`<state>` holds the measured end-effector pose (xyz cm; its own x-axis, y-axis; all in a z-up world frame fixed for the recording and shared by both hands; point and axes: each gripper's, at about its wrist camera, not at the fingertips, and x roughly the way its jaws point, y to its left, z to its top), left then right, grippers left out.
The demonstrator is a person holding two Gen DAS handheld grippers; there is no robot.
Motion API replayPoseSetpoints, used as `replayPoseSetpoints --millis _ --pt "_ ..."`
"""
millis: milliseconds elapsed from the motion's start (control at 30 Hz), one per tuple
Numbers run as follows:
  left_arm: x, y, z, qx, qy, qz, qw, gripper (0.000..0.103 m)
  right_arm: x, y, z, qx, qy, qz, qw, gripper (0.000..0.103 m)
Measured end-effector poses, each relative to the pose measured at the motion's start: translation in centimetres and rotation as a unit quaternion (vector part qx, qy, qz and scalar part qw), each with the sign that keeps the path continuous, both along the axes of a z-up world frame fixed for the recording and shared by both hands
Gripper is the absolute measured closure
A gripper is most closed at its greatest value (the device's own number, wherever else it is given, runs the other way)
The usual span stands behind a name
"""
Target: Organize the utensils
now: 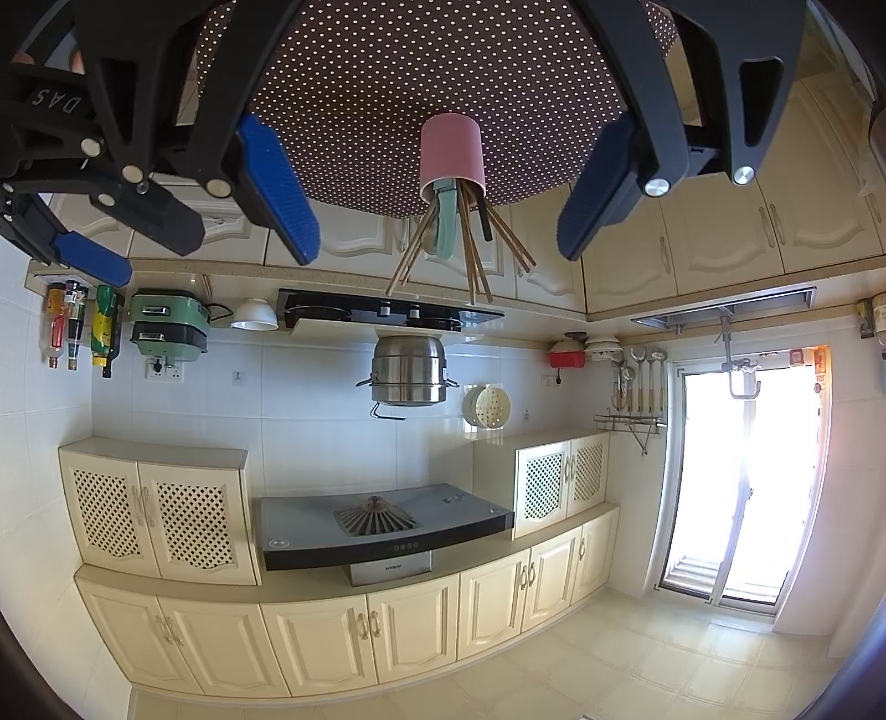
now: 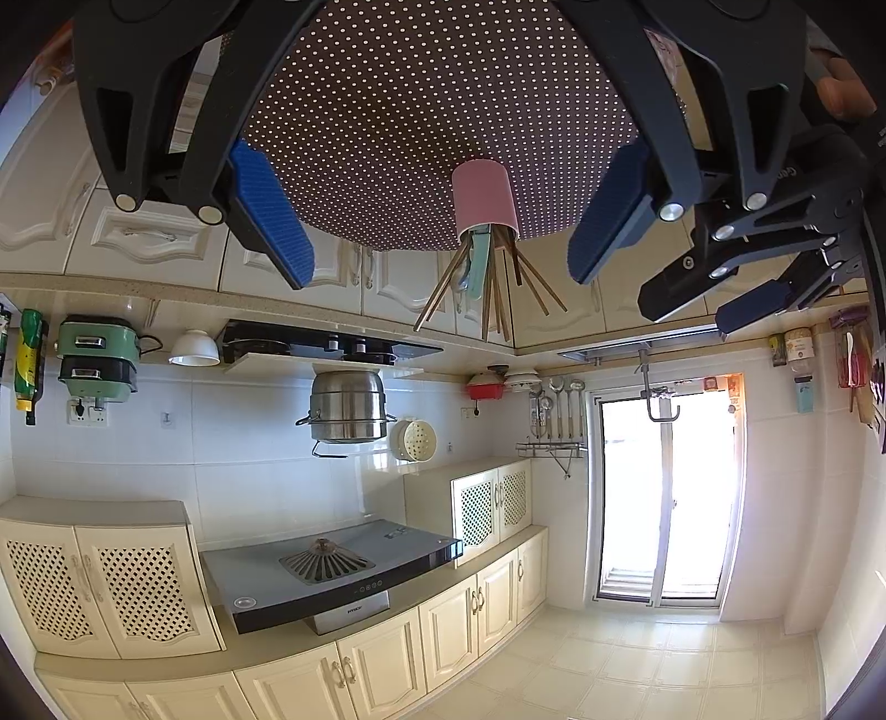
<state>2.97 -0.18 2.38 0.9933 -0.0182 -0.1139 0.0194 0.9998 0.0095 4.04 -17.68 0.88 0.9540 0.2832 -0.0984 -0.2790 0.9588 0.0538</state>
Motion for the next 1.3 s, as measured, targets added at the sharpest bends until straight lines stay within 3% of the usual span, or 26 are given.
replayPoseSetpoints --millis 500,833,1000,1100,1200,1300 --pt "0.4 0.3 0.1 0.001 -0.002 0.000 1.0000 0.017 0.5 0.2 0.0 0.003 0.002 0.002 1.000 0.012" --pt "2.9 0.9 -1.0 -0.001 0.018 0.004 0.9998 0.017 2.9 0.2 -1.2 0.006 0.024 0.007 1.000 0.011" --pt "6.1 1.4 -2.9 -0.001 0.060 0.011 0.9981 0.014 5.6 -0.1 -2.9 0.009 0.058 0.009 0.998 0.011" --pt "9.2 2.0 -5.2 -0.006 0.113 0.018 0.9935 0.014 8.4 -0.3 -4.9 0.008 0.096 0.005 0.995 0.011" --pt "12.7 2.9 -8.1 -0.014 0.177 0.031 0.9836 0.014 11.1 -0.6 -7.0 0.000 0.134 -0.005 0.991 0.011" --pt "16.0 4.2 -11.6 -0.016 0.247 0.060 0.9671 0.014 15.2 -0.8 -10.3 -0.027 0.199 -0.020 0.979 0.011"
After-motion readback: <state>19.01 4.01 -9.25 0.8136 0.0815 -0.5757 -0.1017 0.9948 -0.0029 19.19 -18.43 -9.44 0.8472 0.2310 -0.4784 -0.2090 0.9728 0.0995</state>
